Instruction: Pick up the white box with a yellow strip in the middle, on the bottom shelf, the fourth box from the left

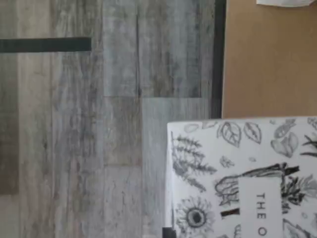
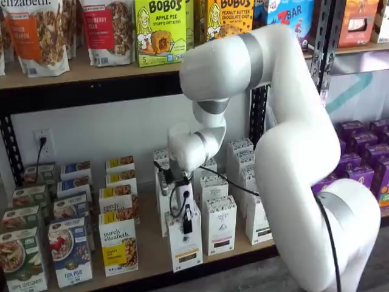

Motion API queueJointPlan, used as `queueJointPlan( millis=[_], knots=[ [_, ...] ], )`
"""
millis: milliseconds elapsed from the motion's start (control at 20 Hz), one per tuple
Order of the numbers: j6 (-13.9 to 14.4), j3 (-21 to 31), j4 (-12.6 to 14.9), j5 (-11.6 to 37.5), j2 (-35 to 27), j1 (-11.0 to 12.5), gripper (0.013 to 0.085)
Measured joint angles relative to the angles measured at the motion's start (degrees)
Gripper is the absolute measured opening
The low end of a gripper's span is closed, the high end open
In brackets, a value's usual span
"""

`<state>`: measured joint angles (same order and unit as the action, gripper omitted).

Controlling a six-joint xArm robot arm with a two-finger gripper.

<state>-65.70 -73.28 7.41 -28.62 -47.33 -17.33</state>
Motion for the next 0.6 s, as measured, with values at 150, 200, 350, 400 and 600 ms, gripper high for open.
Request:
queueJointPlan(
  millis=[150,200,350,400,600],
  knots=[
    [0.5,4.0,0.6,0.5,3.6,0.1,0.049],
    [0.5,5.1,0.7,0.7,4.5,0.1,0.049],
    [0.4,8.9,0.6,0.9,8.2,0.2,0.049],
    [0.4,9.9,0.7,0.8,9.2,0.2,0.049],
    [1.0,14.1,1.8,1.6,13.5,0.6,0.049]
  ],
)
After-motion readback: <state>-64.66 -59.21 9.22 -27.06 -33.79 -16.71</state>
